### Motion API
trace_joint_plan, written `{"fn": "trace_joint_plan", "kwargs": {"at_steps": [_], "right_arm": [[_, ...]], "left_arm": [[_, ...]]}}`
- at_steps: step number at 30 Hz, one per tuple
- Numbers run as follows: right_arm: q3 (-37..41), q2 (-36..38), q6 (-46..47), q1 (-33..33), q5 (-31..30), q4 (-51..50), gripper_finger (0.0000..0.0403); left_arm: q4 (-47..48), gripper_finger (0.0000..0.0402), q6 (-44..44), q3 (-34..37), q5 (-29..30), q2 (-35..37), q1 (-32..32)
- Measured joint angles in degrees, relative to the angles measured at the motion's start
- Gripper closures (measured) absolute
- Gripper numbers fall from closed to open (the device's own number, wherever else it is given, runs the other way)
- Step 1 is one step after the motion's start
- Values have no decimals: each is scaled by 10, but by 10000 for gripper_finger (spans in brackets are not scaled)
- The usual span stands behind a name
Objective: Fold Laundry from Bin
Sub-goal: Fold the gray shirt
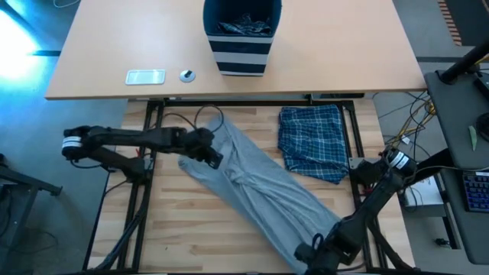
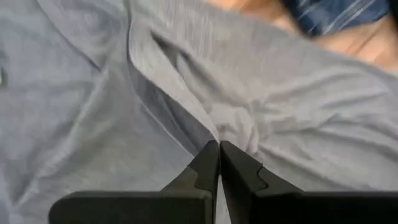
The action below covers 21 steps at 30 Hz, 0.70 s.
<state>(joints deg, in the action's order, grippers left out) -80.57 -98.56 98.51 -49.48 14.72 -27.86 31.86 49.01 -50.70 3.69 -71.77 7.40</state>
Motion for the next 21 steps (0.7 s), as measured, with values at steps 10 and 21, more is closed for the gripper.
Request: {"fn": "trace_joint_plan", "kwargs": {"at_steps": [10,21], "right_arm": [[-17,-45,1,1,-12,66,390],[-23,-93,-10,4,-12,96,390]], "left_arm": [[135,401,11,0,46,114,-7],[146,400,84,34,39,127,-49]]}}
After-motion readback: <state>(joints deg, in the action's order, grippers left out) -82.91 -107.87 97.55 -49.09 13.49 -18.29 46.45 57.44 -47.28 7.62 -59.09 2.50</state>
